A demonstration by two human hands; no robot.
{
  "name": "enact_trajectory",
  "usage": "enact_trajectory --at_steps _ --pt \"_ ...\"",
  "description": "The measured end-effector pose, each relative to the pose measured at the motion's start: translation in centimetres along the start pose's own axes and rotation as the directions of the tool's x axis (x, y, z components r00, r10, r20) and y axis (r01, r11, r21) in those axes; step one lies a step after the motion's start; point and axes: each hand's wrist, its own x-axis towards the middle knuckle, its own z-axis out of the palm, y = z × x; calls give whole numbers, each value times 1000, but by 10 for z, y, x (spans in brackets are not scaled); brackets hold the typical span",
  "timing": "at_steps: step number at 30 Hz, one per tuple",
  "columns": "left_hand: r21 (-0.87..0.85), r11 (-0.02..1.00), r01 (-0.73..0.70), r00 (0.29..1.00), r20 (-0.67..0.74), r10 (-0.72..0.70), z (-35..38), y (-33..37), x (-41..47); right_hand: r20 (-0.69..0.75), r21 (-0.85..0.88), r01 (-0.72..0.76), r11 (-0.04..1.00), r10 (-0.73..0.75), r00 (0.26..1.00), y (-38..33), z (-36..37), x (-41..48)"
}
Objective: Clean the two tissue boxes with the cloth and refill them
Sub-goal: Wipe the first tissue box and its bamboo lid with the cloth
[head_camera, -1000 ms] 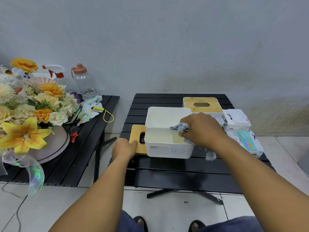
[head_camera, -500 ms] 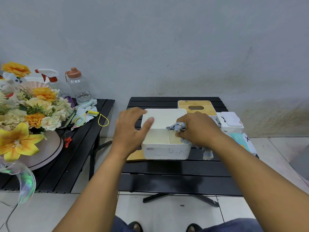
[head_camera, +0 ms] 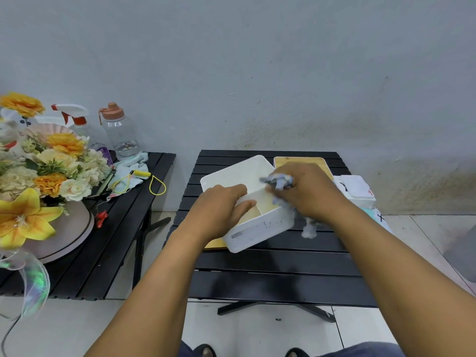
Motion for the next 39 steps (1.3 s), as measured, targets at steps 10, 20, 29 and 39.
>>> enact_trajectory --at_steps 10,20,29,39 --pt "-463 854 239 944 -95 -315 10 -1 5 -750 312 172 934 131 648 -1 31 12" --pt "-667 710 224 918 -99 -383 13 -8 13 -336 47 143 989 -119 934 -11 127 -37" --pt "-778 606 167 928 -85 -364 9 -10 14 -321 -97 116 988 -142 936 -30 105 -17" --pt "-685 715 137 920 -179 -348 14 -6 7 -226 17 37 999 -33 974 -29 86 12"
